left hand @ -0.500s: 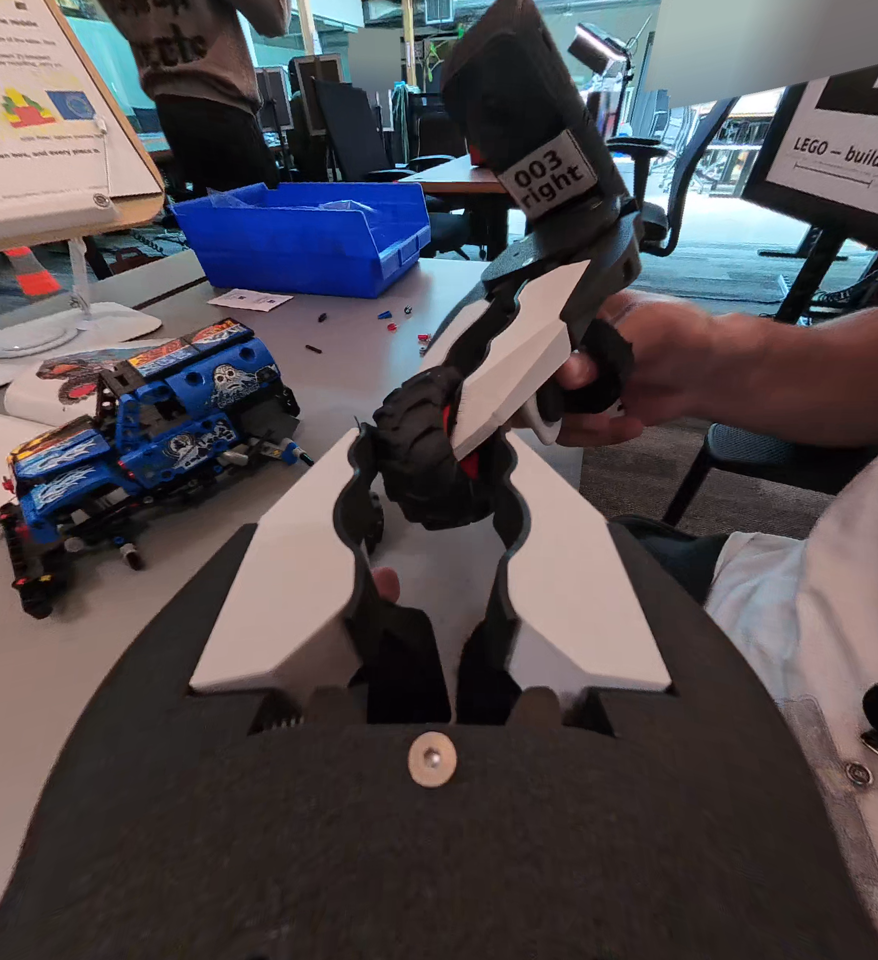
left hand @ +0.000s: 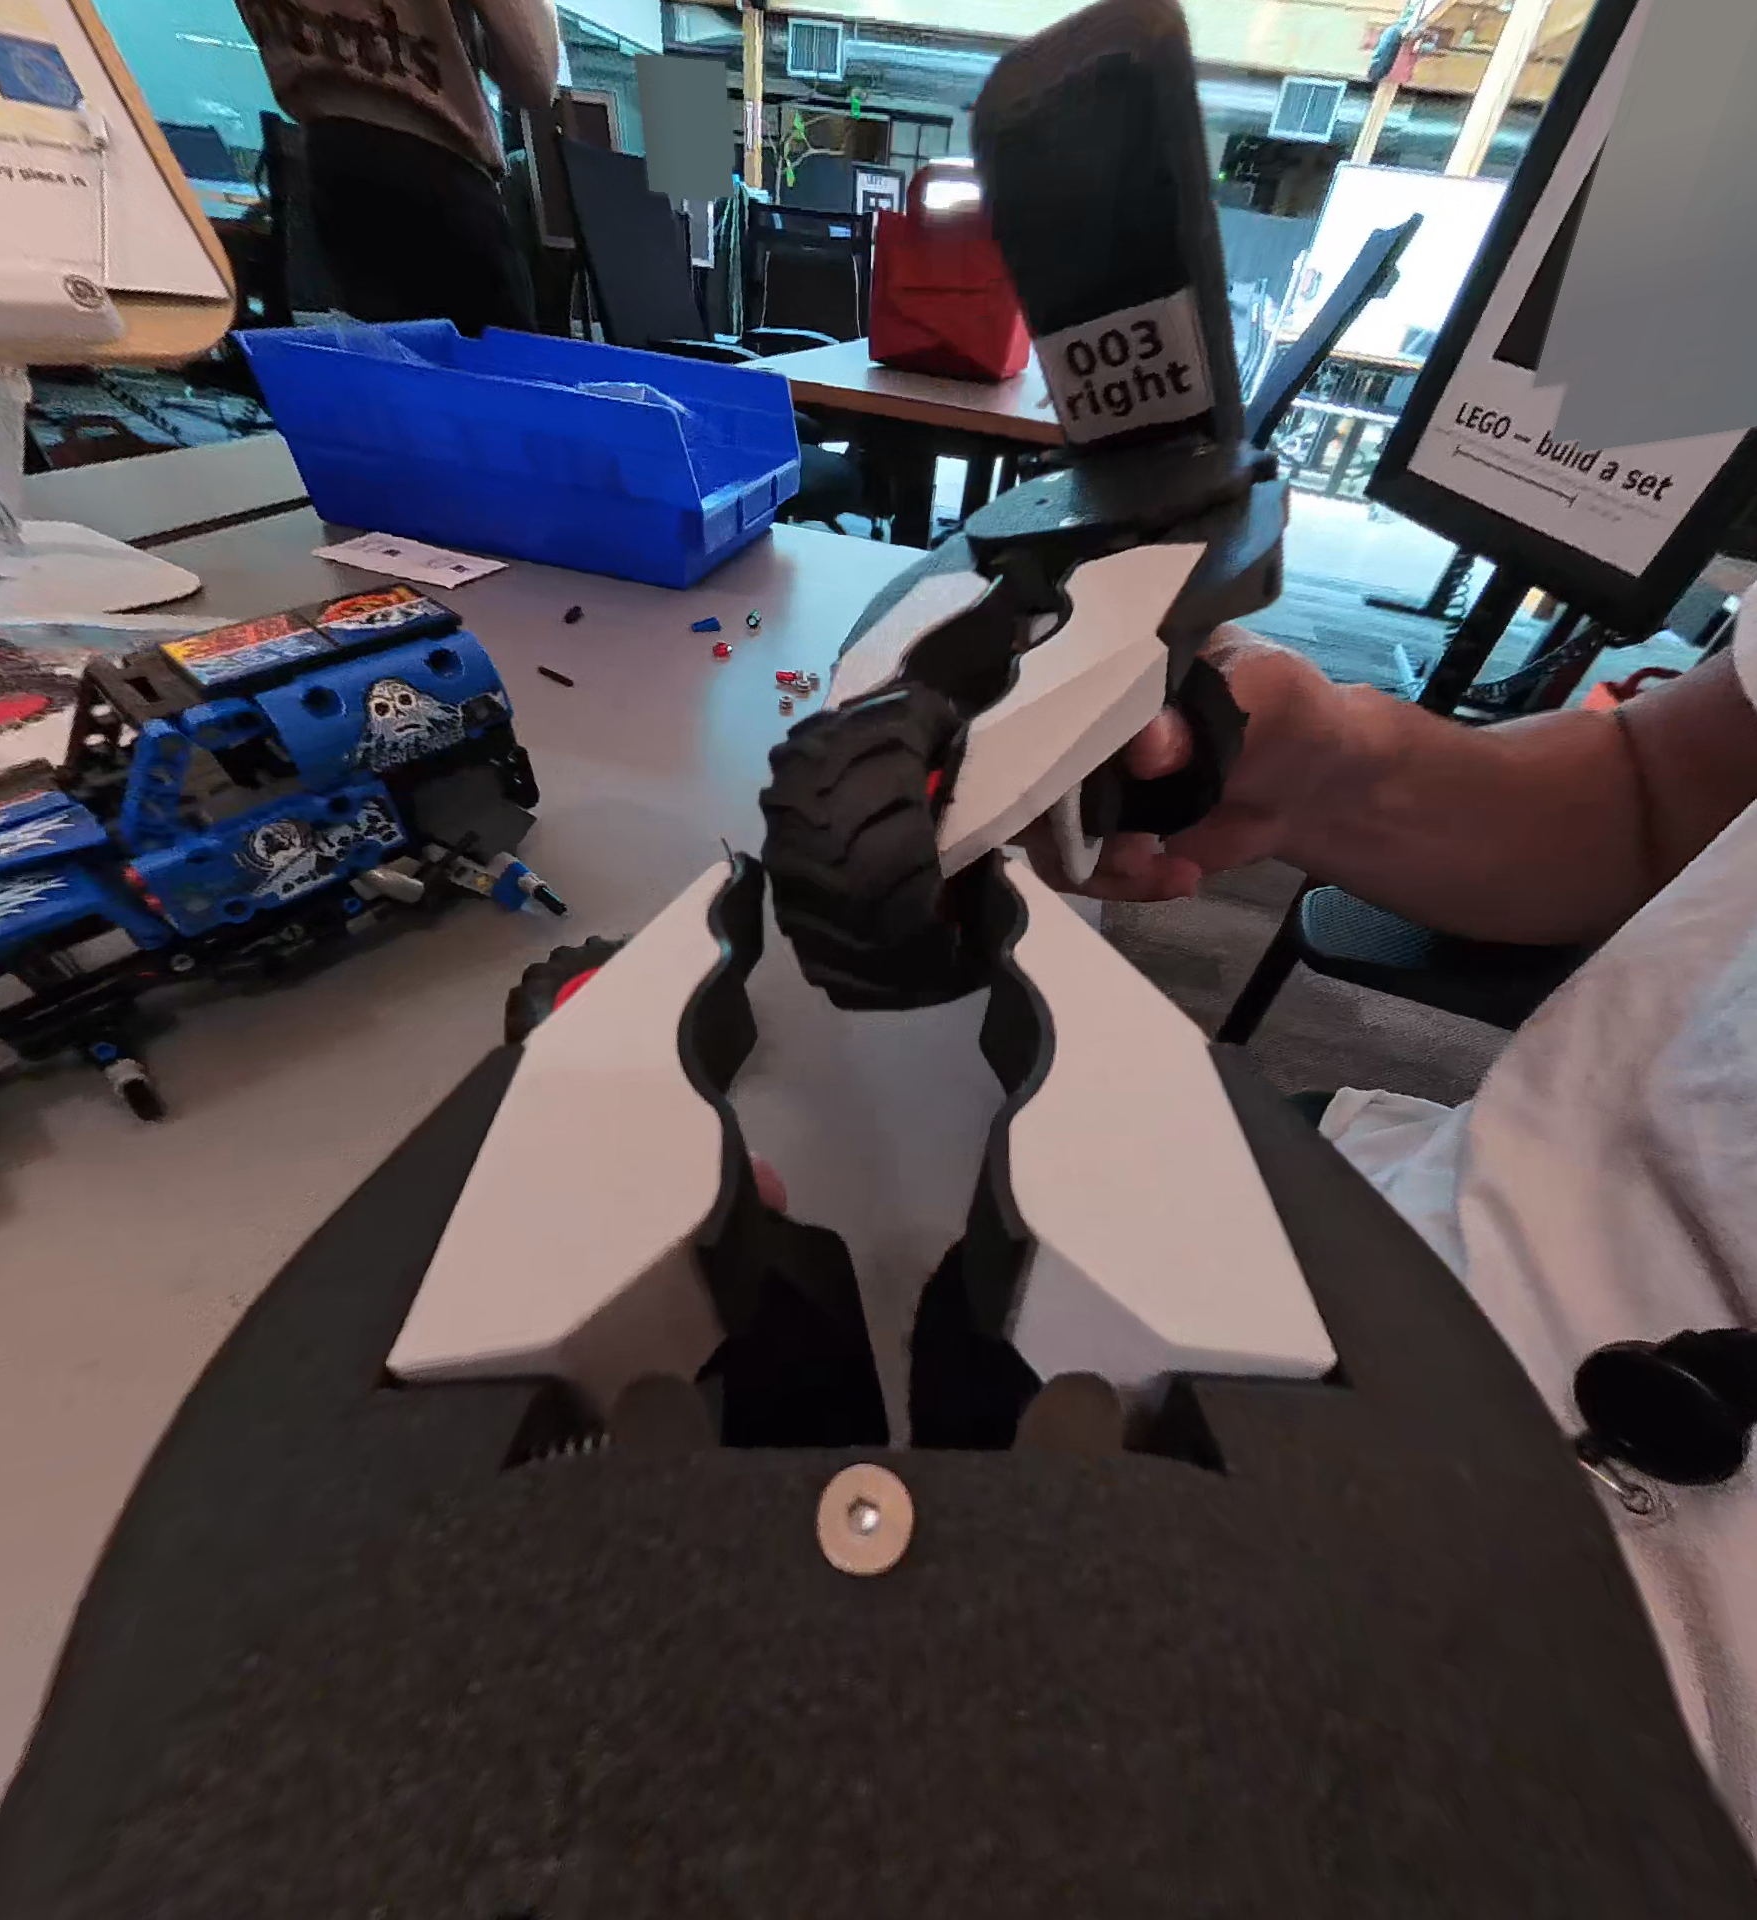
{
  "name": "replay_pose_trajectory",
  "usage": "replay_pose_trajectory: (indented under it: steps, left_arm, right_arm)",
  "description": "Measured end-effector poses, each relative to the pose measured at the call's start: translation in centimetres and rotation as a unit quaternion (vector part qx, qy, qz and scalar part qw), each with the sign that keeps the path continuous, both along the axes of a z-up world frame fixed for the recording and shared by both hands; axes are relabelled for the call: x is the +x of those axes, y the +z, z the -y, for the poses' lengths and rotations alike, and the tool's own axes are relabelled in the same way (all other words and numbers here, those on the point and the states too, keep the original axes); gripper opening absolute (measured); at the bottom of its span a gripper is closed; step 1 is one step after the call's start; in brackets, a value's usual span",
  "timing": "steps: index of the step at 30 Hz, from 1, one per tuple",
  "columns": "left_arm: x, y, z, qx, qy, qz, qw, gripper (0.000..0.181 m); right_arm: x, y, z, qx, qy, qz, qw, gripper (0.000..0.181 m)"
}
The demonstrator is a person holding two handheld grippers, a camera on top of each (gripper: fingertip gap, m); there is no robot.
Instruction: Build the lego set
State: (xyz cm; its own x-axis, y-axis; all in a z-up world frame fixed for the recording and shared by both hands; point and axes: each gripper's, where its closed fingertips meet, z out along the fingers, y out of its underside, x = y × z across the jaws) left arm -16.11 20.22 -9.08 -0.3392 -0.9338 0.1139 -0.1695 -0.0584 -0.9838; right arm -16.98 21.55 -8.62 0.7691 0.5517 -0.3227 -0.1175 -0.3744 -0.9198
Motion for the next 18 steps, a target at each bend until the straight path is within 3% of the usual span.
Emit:
replay_pose_trajectory:
  steps: [7,13,18]
  left_arm:
    - [0.6,-0.6,-1.0,0.0,0.04,-0.025,0.999,0.031]
    - [0.6,0.8,-0.6,-0.023,0.055,-0.03,0.998,0.031]
    - [0.1,0.2,-1.1,0.171,0.08,-0.046,0.981,0.027]
  right_arm:
    - [1.9,-0.1,-0.6,0.029,-0.057,0.013,0.998,0.03]
    - [1.6,1.9,-0.3,0.132,-0.08,0.021,0.988,0.03]
    - [0.9,0.7,0.1,0.13,-0.01,0.095,0.987,0.032]
